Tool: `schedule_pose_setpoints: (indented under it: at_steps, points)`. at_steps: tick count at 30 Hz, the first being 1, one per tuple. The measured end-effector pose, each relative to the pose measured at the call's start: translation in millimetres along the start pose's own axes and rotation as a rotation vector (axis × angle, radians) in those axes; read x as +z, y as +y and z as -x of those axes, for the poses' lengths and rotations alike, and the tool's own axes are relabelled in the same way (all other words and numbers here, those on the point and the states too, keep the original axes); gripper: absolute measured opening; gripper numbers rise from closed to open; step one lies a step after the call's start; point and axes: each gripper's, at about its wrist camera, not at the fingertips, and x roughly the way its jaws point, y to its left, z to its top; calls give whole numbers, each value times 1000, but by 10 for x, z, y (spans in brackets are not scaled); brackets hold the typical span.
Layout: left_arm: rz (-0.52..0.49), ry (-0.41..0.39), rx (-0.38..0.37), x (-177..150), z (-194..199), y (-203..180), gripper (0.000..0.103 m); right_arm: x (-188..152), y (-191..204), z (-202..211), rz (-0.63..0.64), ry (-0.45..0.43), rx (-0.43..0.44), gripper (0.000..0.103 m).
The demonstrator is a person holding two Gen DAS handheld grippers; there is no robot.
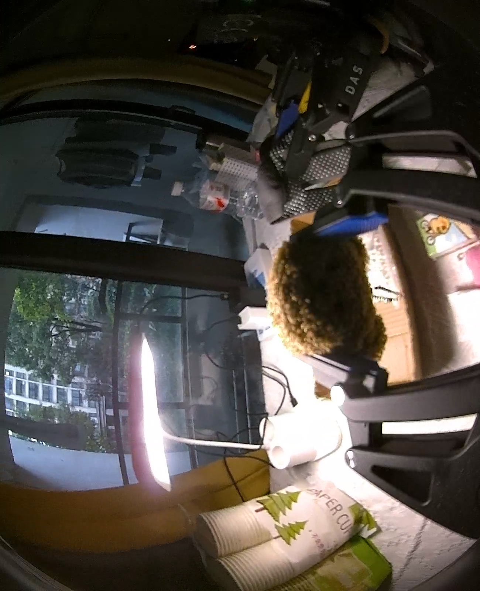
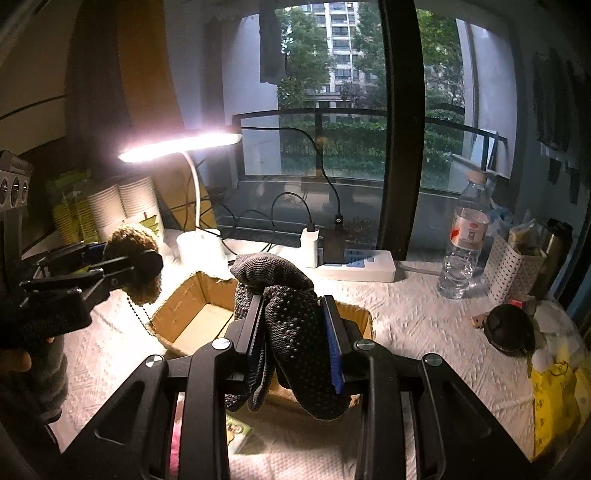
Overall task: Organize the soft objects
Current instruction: 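Carry the teddy bear in the left tool and glove in the right tool over the box, then open the left tool releasing the teddy bear while the right tool drops the glove into the box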
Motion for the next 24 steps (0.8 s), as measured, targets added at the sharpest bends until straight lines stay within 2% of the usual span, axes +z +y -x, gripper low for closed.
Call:
schedule_pose_setpoints:
  at_steps: [10,24]
  points:
    - [20,-10,-22,63,-339,76,53,106,-121,-315,-2,1,-5,32]
    - [41,117,-41,-155,-1050,54,54,-51,-278,-824,-40,74,15,32]
